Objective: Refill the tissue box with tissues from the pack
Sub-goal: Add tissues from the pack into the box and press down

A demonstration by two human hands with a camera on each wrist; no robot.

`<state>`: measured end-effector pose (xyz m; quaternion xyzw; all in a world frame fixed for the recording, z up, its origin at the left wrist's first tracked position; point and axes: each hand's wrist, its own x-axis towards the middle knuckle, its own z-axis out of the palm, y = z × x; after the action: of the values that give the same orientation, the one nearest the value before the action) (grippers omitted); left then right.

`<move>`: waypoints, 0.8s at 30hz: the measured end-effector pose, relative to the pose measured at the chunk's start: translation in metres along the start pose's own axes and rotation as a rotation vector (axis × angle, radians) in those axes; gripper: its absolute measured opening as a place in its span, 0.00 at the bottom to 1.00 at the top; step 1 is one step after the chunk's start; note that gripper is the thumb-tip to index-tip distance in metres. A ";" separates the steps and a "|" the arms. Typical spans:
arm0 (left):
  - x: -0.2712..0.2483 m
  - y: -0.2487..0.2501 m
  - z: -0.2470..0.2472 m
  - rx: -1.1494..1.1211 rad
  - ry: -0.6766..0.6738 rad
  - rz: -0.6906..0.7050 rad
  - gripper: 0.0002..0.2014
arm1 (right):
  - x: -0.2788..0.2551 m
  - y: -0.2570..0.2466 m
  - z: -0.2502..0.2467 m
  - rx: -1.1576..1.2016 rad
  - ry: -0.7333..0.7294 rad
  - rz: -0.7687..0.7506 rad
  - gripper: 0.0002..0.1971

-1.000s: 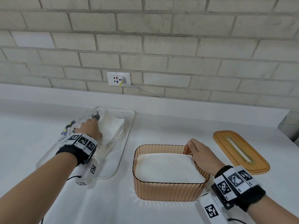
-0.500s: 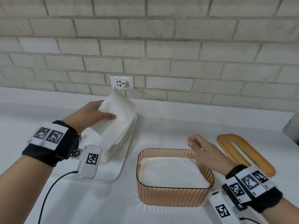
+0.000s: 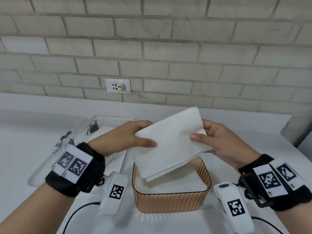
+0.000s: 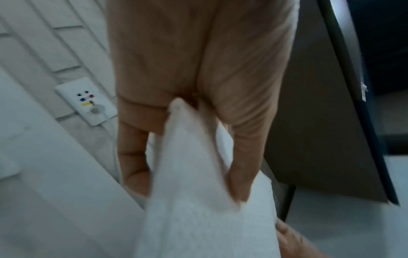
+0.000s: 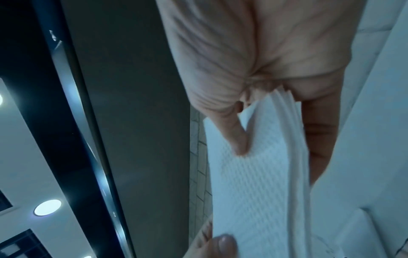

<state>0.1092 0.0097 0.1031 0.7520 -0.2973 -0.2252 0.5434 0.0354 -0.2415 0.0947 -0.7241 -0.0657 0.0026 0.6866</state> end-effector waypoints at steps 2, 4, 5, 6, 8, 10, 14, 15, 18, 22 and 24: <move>0.001 -0.016 -0.001 -0.232 0.079 0.023 0.22 | -0.002 0.004 -0.003 0.062 0.071 -0.046 0.29; 0.000 -0.030 0.006 -0.389 0.105 0.009 0.29 | -0.006 0.009 -0.002 0.141 0.138 -0.062 0.28; -0.001 -0.036 0.012 -0.392 0.100 -0.008 0.31 | -0.009 0.012 0.000 0.166 0.148 -0.059 0.28; -0.002 -0.042 0.017 -0.360 0.095 -0.028 0.31 | -0.011 0.018 0.002 0.156 0.154 -0.045 0.30; -0.006 -0.052 0.027 -0.246 0.120 -0.039 0.29 | -0.017 0.032 0.004 0.047 0.181 0.002 0.31; -0.010 -0.060 0.031 -0.156 0.201 -0.049 0.21 | -0.023 0.042 0.008 -0.113 0.234 0.052 0.20; -0.013 -0.061 0.046 0.058 0.255 -0.031 0.16 | -0.025 0.051 0.017 -0.361 0.235 0.109 0.14; -0.013 -0.059 0.050 0.112 0.246 -0.020 0.17 | -0.024 0.051 0.020 -0.409 0.227 0.113 0.14; -0.012 -0.057 0.054 0.169 0.265 0.005 0.15 | -0.020 0.045 0.023 -0.480 0.233 0.112 0.15; -0.012 -0.055 0.053 0.212 0.403 0.023 0.14 | -0.013 0.036 0.017 -0.498 0.292 0.090 0.18; -0.013 -0.053 0.055 0.318 0.451 0.005 0.22 | -0.011 0.034 0.016 -0.590 0.230 0.132 0.22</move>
<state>0.0743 -0.0062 0.0362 0.8584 -0.2022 -0.0011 0.4715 0.0265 -0.2285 0.0587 -0.8901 0.0616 -0.0538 0.4484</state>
